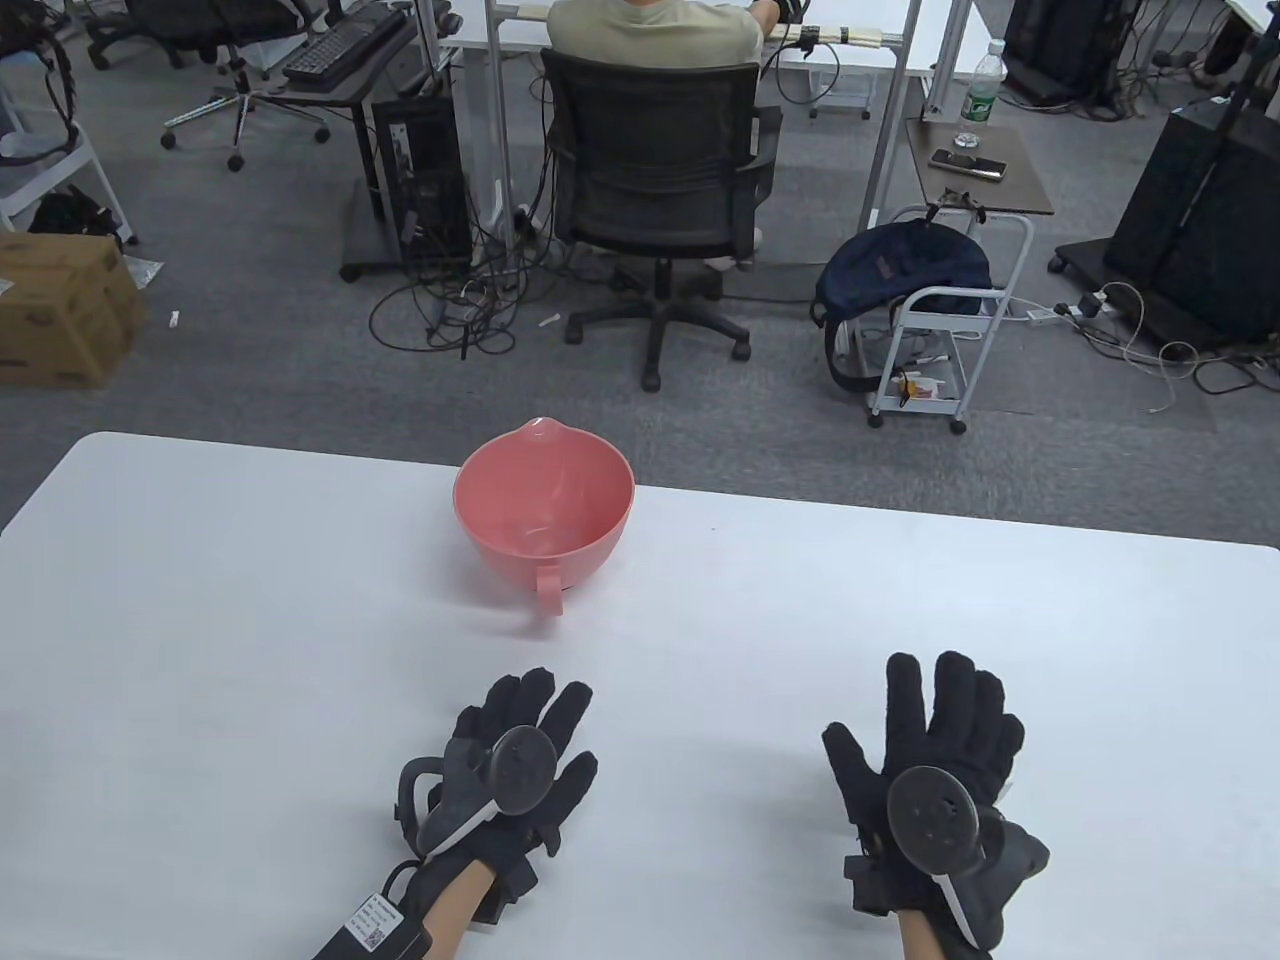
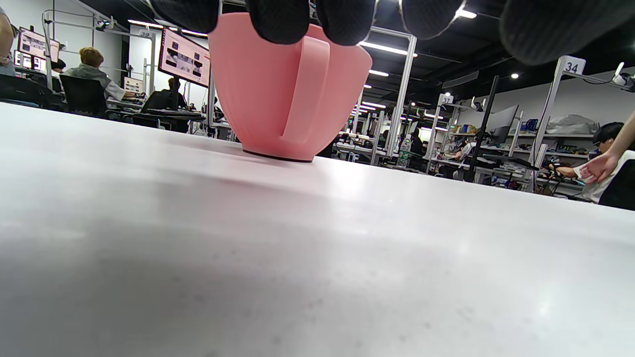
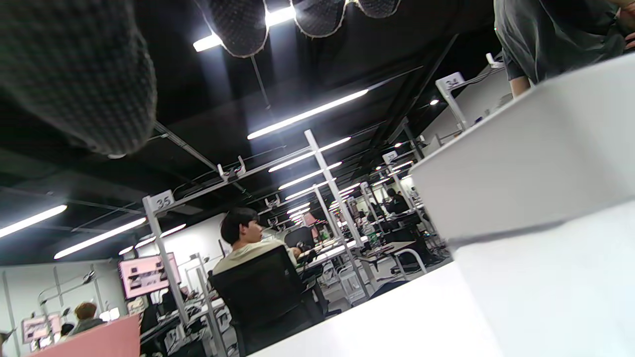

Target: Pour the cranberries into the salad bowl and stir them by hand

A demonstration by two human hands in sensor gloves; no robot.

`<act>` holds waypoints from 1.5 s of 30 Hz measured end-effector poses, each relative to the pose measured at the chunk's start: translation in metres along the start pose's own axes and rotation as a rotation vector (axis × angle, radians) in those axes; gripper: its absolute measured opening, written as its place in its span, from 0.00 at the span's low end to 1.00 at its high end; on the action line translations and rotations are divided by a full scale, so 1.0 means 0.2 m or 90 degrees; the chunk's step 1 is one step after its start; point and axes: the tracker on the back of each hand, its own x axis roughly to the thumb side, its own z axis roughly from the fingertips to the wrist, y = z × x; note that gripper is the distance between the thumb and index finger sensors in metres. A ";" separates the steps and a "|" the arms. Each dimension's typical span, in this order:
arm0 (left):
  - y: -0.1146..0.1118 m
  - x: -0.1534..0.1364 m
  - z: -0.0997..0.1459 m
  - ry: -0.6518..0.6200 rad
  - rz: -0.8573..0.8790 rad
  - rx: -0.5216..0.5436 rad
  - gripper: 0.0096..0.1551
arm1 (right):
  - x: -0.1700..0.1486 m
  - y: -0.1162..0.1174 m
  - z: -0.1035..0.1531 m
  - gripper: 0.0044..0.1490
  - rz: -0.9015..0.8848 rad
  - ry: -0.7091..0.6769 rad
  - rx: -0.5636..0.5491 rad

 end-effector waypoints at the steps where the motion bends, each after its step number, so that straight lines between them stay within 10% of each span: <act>1: 0.00 0.00 0.00 0.000 0.000 0.000 0.42 | -0.01 -0.01 0.00 0.58 -0.002 0.006 -0.004; 29: 0.01 0.00 0.01 0.006 0.004 0.006 0.43 | -0.39 0.01 -0.05 0.63 0.072 0.291 0.037; 45: 0.02 -0.03 0.00 0.028 0.010 -0.008 0.43 | -0.47 0.15 -0.01 0.85 -0.055 0.201 0.043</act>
